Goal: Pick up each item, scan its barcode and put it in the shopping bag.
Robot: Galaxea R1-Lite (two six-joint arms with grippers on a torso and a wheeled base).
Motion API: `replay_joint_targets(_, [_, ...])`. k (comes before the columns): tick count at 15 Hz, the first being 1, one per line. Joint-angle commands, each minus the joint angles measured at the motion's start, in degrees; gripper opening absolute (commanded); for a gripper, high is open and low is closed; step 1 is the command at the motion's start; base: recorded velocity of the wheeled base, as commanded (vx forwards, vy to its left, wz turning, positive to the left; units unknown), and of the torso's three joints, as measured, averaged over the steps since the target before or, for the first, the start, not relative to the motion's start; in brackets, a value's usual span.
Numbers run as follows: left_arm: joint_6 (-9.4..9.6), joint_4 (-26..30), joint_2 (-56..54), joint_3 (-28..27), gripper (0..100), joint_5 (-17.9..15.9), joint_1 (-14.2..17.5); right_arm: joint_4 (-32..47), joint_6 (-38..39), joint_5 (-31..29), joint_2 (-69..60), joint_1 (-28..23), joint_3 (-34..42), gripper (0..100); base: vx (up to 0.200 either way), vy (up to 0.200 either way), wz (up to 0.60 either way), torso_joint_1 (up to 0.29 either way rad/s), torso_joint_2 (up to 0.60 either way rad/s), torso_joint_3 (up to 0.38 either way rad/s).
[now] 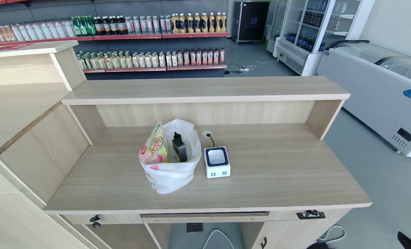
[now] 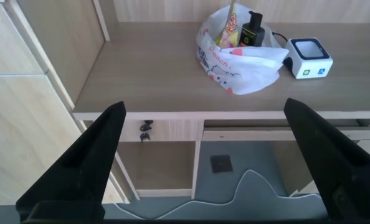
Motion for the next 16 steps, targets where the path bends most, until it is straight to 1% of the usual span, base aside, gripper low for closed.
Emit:
replay_joint_targets(1, [-0.01, 0.0, 0.0, 0.0, 100, 0.0, 0.0, 6.1, 1.1, -1.4, -14.5, 1.0, 3.5, 100, 0.000, 0.000, 0.00, 0.000, 0.00, 0.000])
replay_joint_targets(2, [-0.01, 0.0, 0.0, 0.0, 100, 0.0, 0.0, 10.6, 1.7, -4.1, -21.4, 1.7, 3.5, 100, 0.000, 0.000, 0.00, 0.000, 0.00, 0.000])
replay_joint_targets(4, [-0.01, 0.0, 0.0, 0.0, 100, 0.0, 0.0, 10.7, 2.4, -4.2, -25.8, 4.3, 3.5, 100, 0.000, 0.000, 0.00, 0.000, 0.00, 0.000])
replay_joint_targets(6, [-0.01, 0.0, 0.0, 0.0, 100, 0.0, 0.0, 10.4, 3.3, -4.4, -30.3, 4.4, 3.5, 100, 0.000, 0.000, 0.00, 0.000, 0.00, 0.000])
replay_joint_targets(8, [-0.01, 0.0, 0.0, 0.0, 100, 0.0, 0.0, 10.9, 6.7, -4.3, -30.3, 4.4, 3.5, 100, 0.000, 0.000, 0.00, 0.000, 0.00, 0.000])
replay_joint_targets(10, [-0.01, 0.0, 0.0, 0.0, 100, 0.0, 0.0, 12.1, 8.0, -4.1, -30.3, 4.4, 3.5, 100, 0.000, 0.000, 0.00, 0.000, 0.00, 0.000])
replay_joint_targets(16, [-0.01, 0.0, 0.0, 0.0, 100, 0.0, 0.0, 13.4, 8.4, -4.0, -30.3, 4.4, 3.5, 100, 0.000, 0.000, 0.00, 0.000, 0.00, 0.000])
